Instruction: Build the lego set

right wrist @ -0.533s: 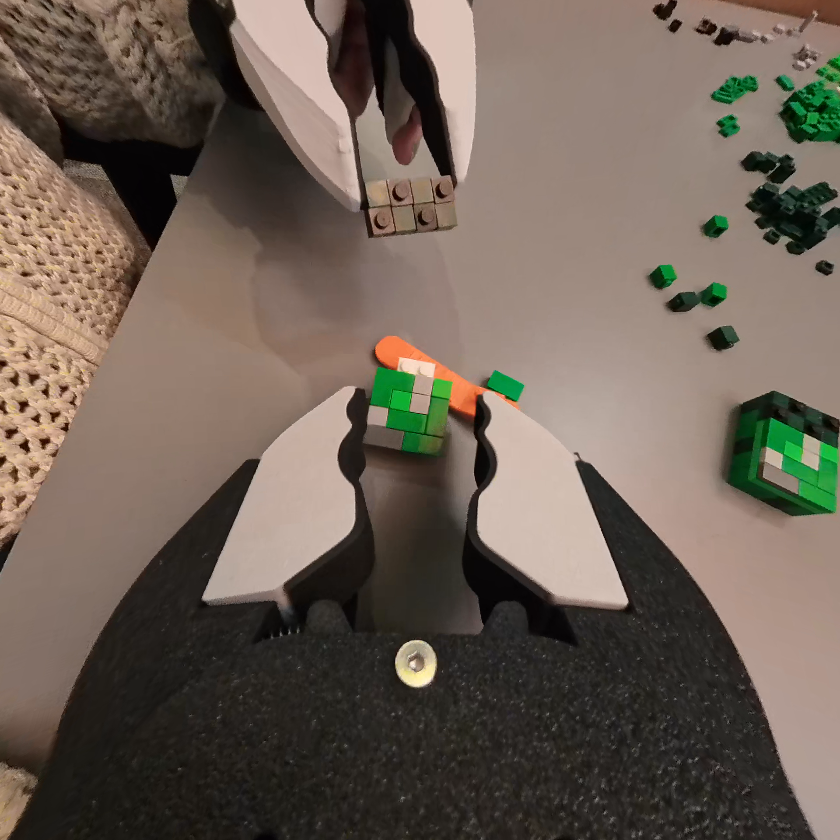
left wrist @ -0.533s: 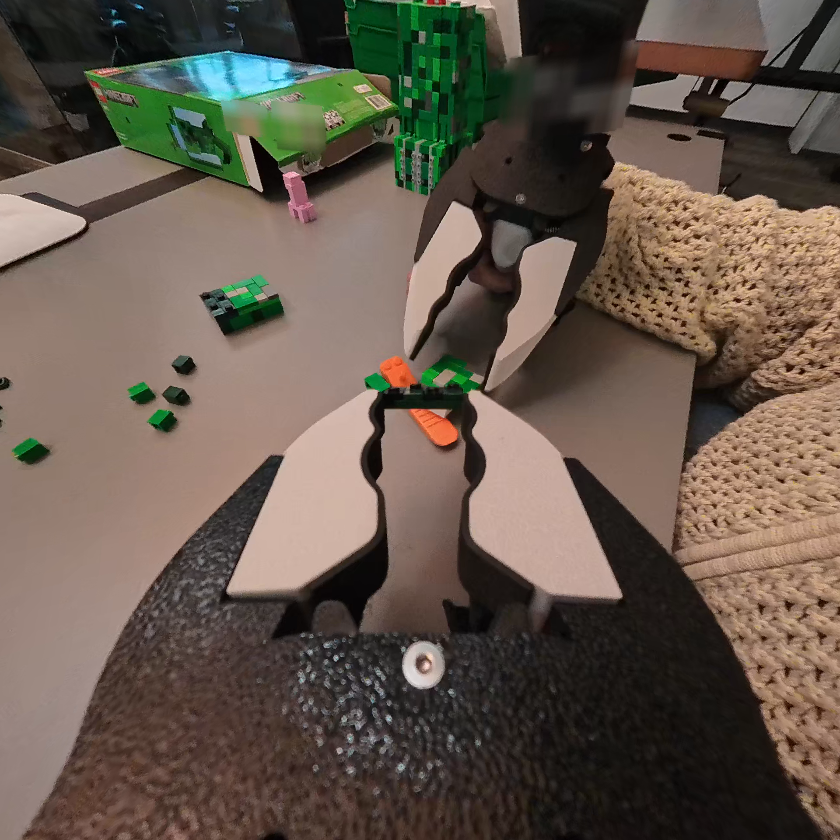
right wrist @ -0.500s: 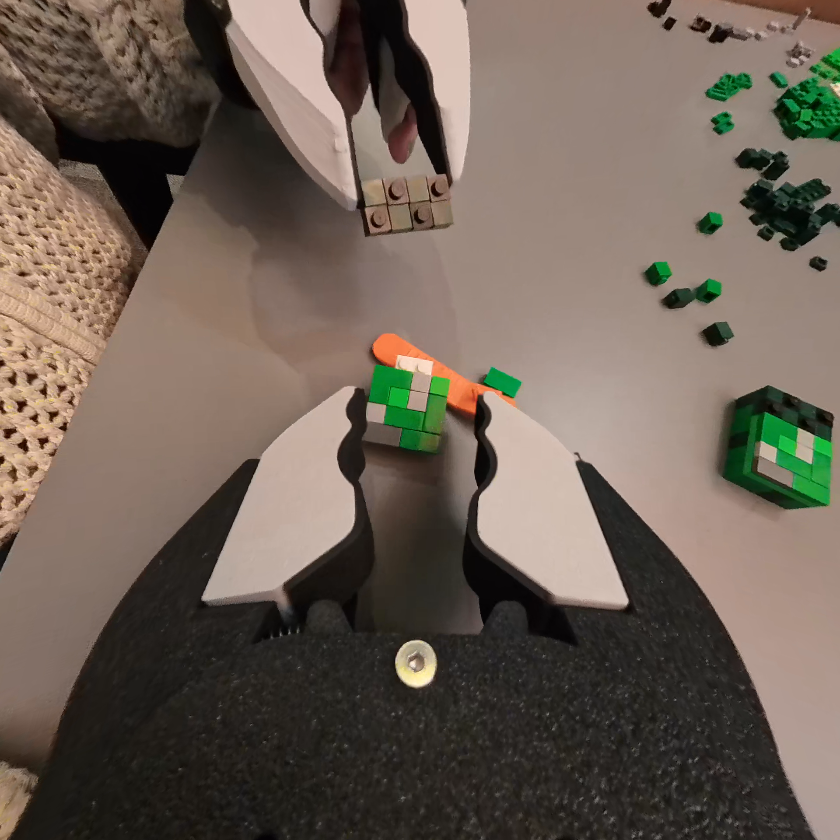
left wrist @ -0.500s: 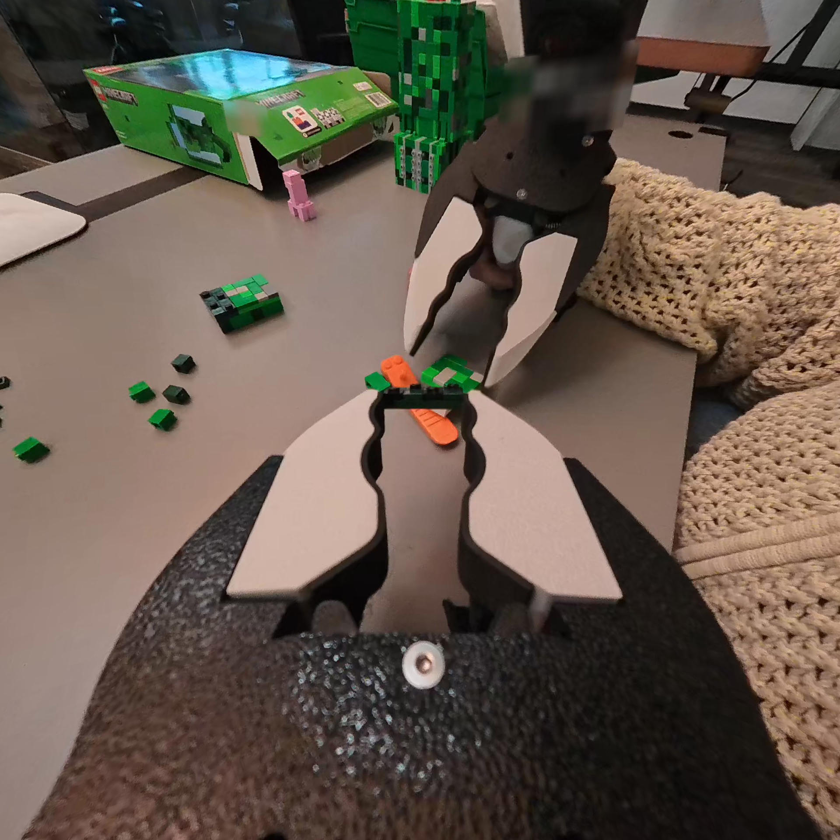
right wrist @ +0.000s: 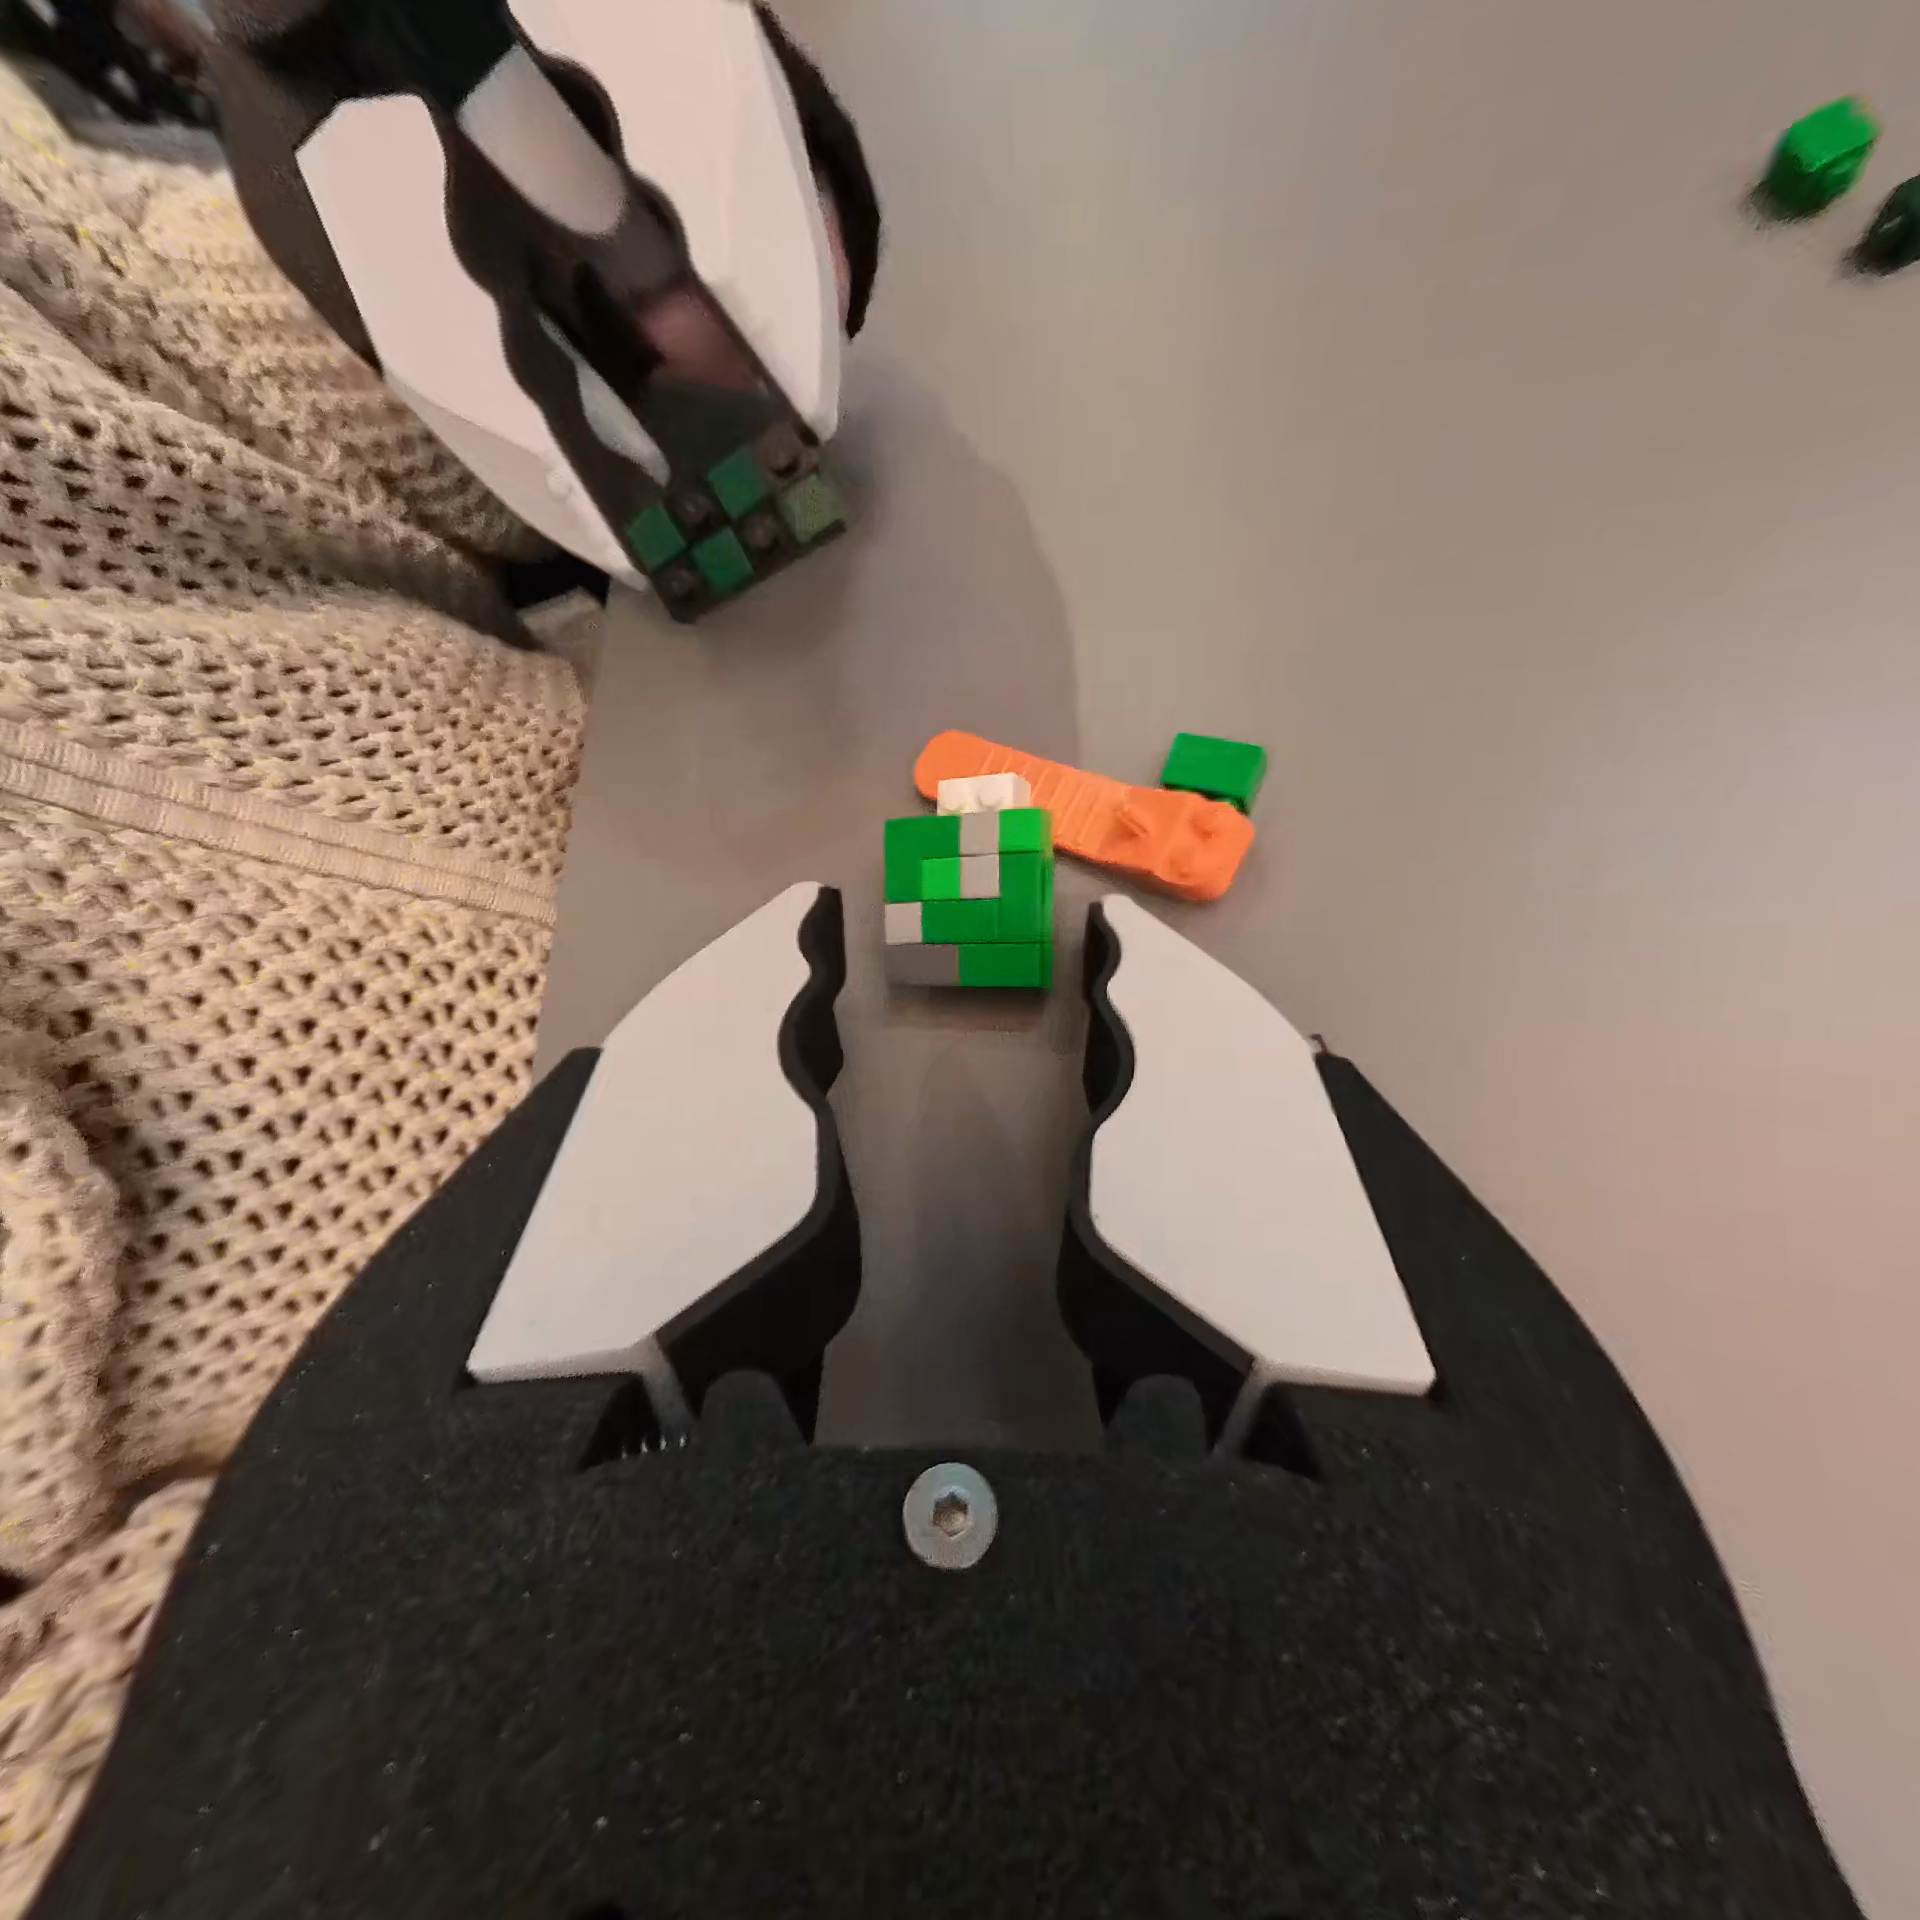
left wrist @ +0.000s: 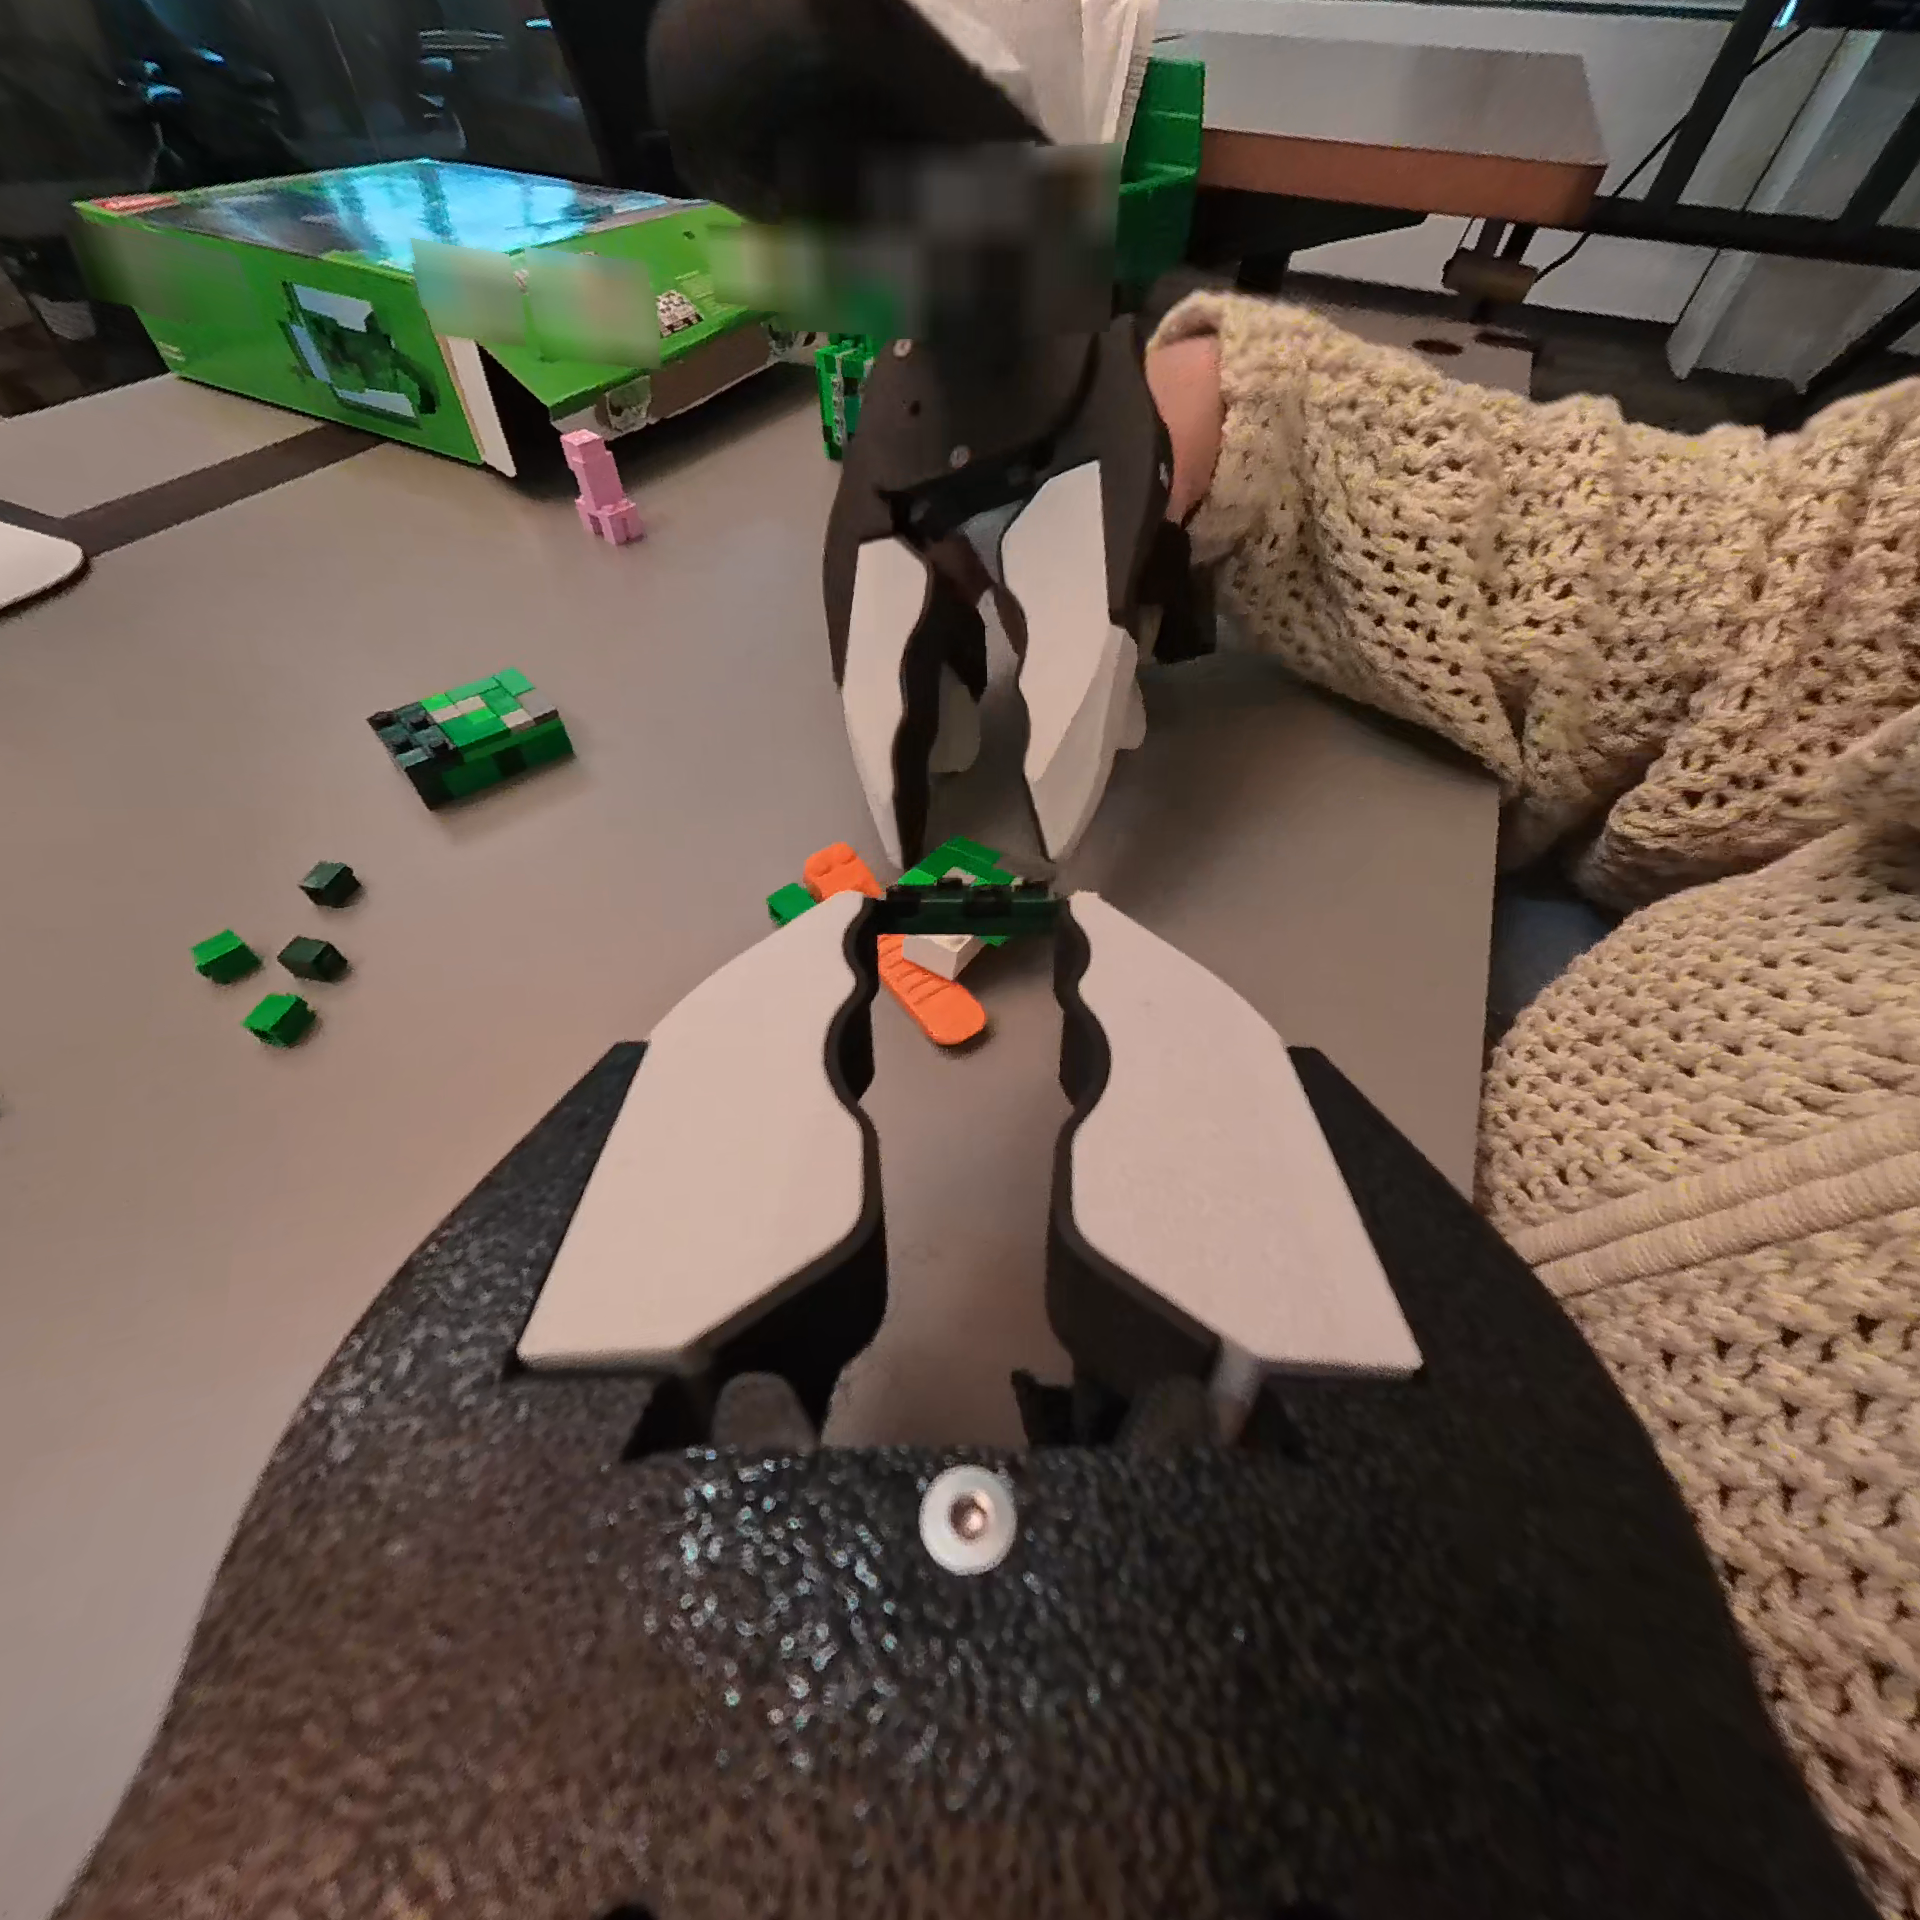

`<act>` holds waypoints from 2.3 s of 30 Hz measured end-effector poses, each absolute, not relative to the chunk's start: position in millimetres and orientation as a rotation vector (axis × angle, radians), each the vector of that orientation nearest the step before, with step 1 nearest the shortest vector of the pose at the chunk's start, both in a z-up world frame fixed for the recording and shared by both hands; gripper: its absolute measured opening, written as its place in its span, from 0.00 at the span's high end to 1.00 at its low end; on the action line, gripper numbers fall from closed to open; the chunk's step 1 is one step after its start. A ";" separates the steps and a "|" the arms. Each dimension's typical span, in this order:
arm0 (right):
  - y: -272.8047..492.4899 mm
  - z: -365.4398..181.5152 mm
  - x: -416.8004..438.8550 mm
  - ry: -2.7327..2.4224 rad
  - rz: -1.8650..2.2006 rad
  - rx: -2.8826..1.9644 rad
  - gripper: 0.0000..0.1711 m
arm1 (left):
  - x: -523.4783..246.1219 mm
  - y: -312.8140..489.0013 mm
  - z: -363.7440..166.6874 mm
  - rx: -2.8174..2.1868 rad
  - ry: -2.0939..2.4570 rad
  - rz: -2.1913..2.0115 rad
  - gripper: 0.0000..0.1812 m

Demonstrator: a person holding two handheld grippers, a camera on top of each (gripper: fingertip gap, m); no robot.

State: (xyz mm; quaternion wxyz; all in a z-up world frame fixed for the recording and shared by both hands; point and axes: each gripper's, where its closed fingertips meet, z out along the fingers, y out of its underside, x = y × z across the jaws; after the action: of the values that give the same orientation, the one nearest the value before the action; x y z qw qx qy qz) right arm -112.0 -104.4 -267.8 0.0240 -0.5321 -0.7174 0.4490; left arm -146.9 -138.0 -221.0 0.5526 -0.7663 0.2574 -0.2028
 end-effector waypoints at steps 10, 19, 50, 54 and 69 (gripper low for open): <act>-115.4 -279.3 -112.3 -2.412 1.125 -1.594 0.82 | -146.6 -138.1 -218.4 -1.803 0.610 -0.482 0.82; -110.7 -263.9 -114.3 -2.281 0.913 -1.231 0.96 | -150.4 -140.9 -218.6 -1.799 0.590 -0.492 0.82; -111.3 -271.0 -114.6 -2.180 0.735 -1.388 0.78 | -147.3 -145.6 -219.6 -1.796 0.594 -0.505 0.82; -103.1 -274.2 -110.4 -2.174 0.692 -1.435 0.79 | -148.3 -146.1 -219.4 -1.795 0.589 -0.507 0.82; -104.0 -280.0 -105.4 -2.171 0.997 -1.710 0.78 | -137.7 -147.8 -224.8 -1.814 0.619 -0.559 0.82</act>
State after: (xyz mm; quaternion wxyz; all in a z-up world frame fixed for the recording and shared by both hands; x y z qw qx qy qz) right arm -105.4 -104.0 -280.0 0.1015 -0.5791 -0.7350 0.3377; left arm -137.7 -147.8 -224.8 0.5417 -0.7638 0.2606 -0.2352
